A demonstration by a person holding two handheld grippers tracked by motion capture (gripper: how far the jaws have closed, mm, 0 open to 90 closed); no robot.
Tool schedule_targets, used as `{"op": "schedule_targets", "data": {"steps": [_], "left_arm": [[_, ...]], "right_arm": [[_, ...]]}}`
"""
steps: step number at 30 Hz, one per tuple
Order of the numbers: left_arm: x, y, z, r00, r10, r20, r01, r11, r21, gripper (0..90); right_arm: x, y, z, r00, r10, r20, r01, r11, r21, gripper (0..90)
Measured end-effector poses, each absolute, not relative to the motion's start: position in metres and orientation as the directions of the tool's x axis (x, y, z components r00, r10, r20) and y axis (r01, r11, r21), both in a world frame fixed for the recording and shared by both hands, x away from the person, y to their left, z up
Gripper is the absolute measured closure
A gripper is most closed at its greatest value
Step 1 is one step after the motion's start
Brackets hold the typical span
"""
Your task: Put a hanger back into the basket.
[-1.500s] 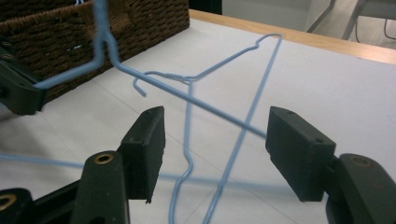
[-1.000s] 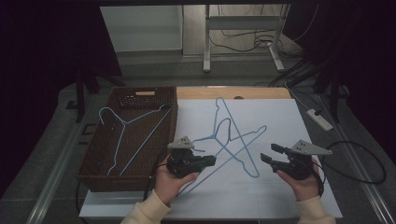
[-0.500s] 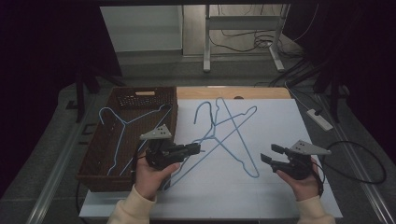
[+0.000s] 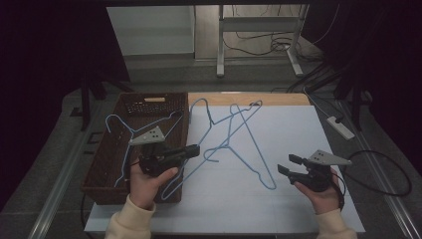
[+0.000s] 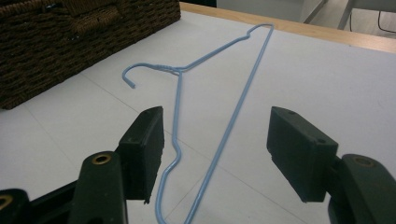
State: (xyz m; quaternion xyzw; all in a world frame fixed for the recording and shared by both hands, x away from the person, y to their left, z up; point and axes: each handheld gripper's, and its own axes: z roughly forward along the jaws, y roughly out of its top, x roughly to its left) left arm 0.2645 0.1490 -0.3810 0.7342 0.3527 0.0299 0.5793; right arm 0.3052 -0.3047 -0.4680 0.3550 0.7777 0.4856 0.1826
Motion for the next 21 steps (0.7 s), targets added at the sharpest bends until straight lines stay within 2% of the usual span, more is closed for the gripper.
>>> {"op": "schedule_targets", "data": {"steps": [21], "left_arm": [[0.266,0.195,-0.371,0.703,0.610,-0.366,0.465,-0.005,0.886,86.4]], "right_arm": [[0.306,-0.303,-0.471,-0.686,0.726,0.055,0.384,0.296,0.875,37.4]]}}
